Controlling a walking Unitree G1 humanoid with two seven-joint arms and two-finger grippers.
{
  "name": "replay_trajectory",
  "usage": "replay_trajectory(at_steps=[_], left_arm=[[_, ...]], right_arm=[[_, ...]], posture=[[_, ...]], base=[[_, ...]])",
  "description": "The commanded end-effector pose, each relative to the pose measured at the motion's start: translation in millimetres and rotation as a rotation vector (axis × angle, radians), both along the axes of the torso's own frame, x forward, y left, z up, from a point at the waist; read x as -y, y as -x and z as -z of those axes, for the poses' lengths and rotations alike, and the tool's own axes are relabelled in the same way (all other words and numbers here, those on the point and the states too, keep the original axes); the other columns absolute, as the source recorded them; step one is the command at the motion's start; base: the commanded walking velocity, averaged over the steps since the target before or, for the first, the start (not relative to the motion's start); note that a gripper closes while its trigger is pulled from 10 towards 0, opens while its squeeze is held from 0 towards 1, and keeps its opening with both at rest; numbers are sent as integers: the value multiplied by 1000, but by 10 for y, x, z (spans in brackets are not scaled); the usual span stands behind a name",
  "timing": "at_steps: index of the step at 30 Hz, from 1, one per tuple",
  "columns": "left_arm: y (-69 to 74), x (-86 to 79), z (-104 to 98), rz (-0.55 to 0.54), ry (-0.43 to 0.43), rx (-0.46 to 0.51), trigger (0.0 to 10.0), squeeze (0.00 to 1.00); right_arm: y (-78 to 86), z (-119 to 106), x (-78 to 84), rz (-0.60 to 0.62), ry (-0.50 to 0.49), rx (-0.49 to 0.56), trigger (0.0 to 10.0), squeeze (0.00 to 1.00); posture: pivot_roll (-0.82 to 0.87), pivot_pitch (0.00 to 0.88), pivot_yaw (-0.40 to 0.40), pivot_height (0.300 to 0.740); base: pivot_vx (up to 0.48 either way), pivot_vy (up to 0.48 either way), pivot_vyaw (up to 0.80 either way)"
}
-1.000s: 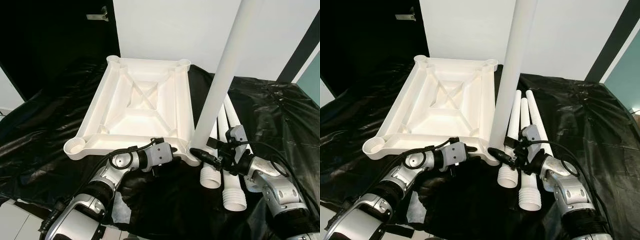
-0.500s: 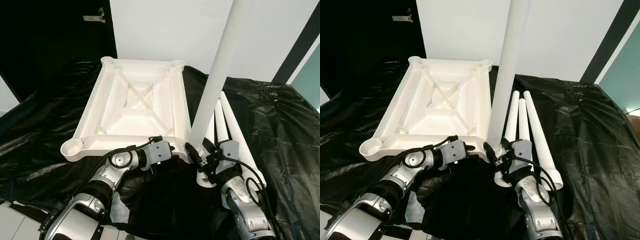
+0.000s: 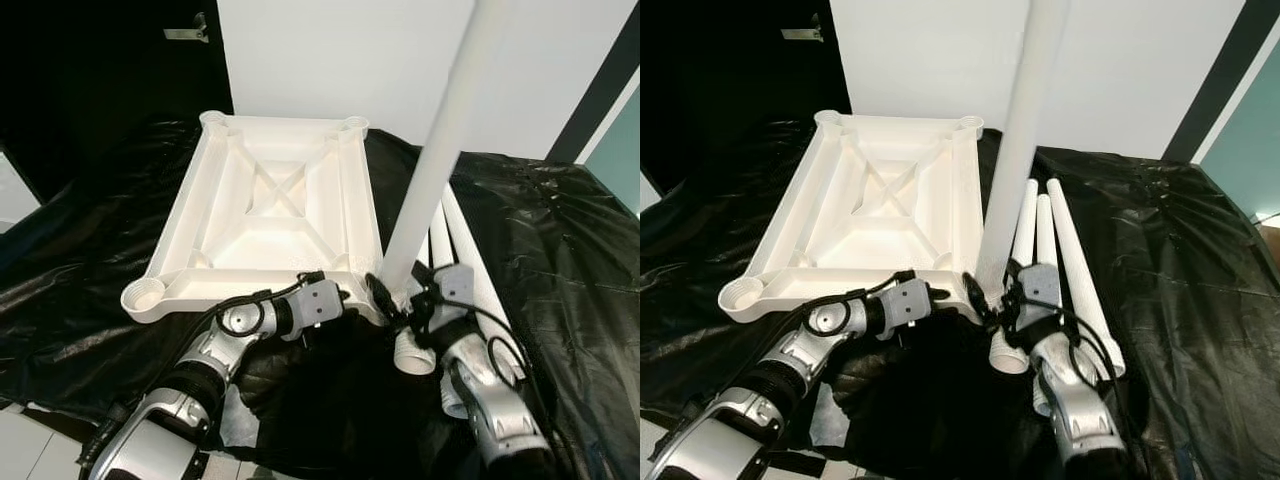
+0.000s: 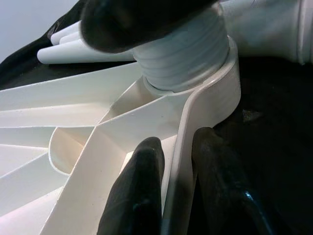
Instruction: Building children table
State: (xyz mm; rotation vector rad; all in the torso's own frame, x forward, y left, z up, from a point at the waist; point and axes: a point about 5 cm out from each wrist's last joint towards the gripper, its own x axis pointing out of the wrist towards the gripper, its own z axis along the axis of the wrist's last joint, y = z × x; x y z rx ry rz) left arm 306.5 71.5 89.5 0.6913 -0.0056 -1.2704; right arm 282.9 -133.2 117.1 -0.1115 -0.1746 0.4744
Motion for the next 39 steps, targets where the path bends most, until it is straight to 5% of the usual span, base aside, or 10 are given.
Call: replay_trajectory(at_steps=[1,2,8,9,13,22,27,28,34,39], left_arm=[[171,-90,314,29,-104,-113,10000,0],[172,-68,315,32,-102,-113,10000,0],[171,-47,309,32,-96,-111,10000,0],[175,-43,313,32,-95,-111,10000,0],[180,-42,319,31,-93,-113,10000,0],[160,-57,307,21,-93,-107,10000,0],[151,-63,298,14,-90,-104,10000,0],[149,-67,293,10,-86,-102,10000,0],[182,-80,317,17,-93,-110,10000,0],[208,-89,339,16,-92,-117,10000,0]], right_arm=[[-27,49,249,93,-3,-39,10000,0],[-24,82,235,-62,27,-100,10000,0],[-11,110,237,-178,44,-154,9843,0],[-8,106,238,-219,42,-168,0,0],[-7,83,241,-328,45,-188,0,0],[30,120,238,-336,18,-226,0,0],[107,193,181,-74,-64,-164,0,0],[163,220,174,91,-90,-121,0,0],[205,237,233,271,-82,-90,0,0],[210,244,256,290,-84,-100,0,0]], posture=[[262,0,-70,740],[262,0,-75,740],[261,0,-79,740],[261,0,-80,740],[265,0,-82,740],[273,0,-87,740],[282,0,-95,740],[285,0,-90,740],[293,0,-91,740],[284,0,-83,740]], base=[[0,0,0],[0,0,0],[0,0,0],[0,0,0],[0,0,0],[0,0,0],[0,0,0],[0,0,0],[0,0,0],[0,0,0]])
